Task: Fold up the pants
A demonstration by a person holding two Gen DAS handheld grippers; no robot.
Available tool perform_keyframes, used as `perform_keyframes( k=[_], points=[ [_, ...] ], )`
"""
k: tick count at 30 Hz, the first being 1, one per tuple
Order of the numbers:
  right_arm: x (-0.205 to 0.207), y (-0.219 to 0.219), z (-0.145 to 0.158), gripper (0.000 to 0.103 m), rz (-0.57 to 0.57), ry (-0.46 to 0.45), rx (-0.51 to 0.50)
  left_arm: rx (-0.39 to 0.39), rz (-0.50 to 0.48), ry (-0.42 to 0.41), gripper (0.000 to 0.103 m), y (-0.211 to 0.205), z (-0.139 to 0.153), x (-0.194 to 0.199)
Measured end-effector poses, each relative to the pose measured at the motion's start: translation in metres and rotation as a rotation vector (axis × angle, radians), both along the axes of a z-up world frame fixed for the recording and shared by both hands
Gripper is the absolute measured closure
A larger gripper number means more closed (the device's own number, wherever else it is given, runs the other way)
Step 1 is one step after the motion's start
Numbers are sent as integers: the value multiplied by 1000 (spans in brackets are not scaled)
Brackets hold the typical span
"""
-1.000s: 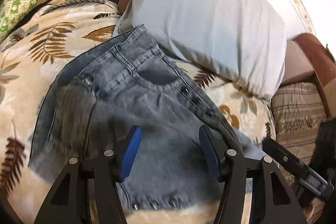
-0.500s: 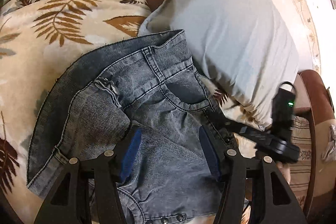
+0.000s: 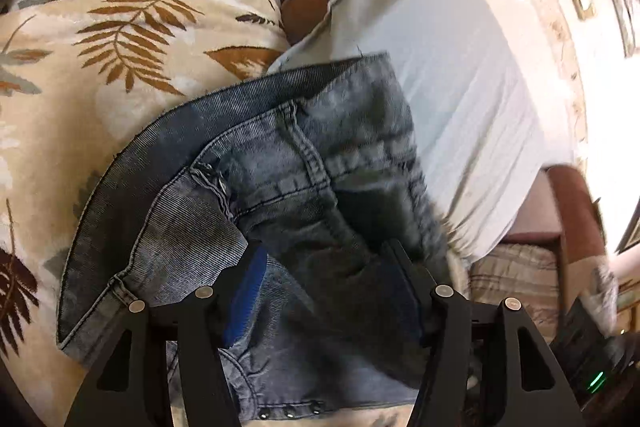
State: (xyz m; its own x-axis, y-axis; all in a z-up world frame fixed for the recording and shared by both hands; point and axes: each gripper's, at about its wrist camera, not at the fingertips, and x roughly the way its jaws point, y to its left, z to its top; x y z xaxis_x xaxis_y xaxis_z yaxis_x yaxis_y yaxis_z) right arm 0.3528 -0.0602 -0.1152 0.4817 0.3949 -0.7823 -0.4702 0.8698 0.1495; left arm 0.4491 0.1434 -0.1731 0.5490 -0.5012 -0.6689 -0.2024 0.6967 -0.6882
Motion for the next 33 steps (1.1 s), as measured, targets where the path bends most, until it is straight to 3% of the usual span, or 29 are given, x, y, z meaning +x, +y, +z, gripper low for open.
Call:
perform_keyframes(
  k=[3,8,12,14,15,18,21,24,29,33],
  points=[
    [-14,10,-1,96,-2,-29,-4,-2,26,-12,36,10,5,-3],
    [-43,23,-3,96,33,-63,-2,-14,5,-17,36,7,13,-3],
    [-56,22,-9,96,35,-67,27,119,25,41,36,0,26,0],
    [-59,20,-13,96,37,-44,60,131,74,90,37,8,25,1],
    [-61,20,-15,96,37,-43,64,125,89,98,41,12,25,1],
    [-62,18,-20,96,33,-30,86,195,100,111,93,17,28,-1],
    [-54,8,-19,96,10,-14,148,138,111,101,95,24,36,-7],
    [-45,-7,-8,96,-23,-10,226,108,92,36,95,23,57,-11],
    [-28,-26,20,96,-88,-51,264,126,28,-43,95,14,85,-3],
    [-26,-37,22,96,-100,-37,300,148,-1,-130,95,10,94,-34]
  ],
)
